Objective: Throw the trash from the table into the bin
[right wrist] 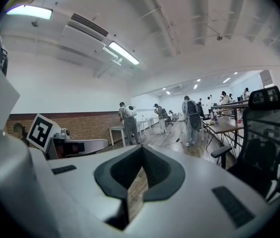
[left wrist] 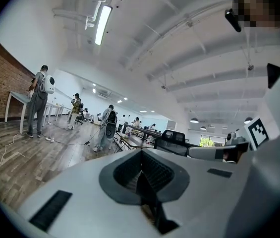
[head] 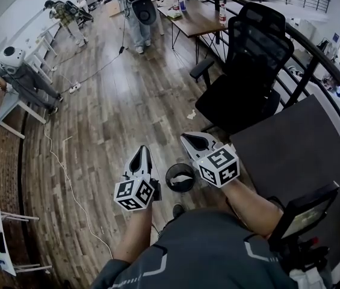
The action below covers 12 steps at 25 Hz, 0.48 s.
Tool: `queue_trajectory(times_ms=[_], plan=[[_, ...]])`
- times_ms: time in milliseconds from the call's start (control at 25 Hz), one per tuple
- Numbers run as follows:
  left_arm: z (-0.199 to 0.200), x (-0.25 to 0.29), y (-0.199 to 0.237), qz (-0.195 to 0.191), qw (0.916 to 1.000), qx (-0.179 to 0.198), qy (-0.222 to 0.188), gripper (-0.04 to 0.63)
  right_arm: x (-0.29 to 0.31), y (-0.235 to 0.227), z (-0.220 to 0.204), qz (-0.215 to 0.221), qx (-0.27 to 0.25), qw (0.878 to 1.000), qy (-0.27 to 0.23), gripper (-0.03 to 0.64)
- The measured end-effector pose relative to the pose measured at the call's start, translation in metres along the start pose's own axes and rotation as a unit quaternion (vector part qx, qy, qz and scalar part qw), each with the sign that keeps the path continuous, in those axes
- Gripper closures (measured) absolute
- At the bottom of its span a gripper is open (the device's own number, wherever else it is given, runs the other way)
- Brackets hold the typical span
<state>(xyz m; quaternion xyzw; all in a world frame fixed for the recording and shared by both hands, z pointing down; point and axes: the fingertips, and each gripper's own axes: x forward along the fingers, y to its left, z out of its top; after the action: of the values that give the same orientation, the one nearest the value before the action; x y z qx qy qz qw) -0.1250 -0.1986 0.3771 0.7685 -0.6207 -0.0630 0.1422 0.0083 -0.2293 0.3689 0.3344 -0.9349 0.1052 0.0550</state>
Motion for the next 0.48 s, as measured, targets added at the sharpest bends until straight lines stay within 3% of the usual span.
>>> queue_trajectory(times_ms=[480], plan=[[-0.0004,-0.0004,-0.0037,-0.003,0.9999,0.013,0.002,0.586,-0.0022,-0.0033,0.0002,-0.004,-0.004,1.000,-0.005,0.606]])
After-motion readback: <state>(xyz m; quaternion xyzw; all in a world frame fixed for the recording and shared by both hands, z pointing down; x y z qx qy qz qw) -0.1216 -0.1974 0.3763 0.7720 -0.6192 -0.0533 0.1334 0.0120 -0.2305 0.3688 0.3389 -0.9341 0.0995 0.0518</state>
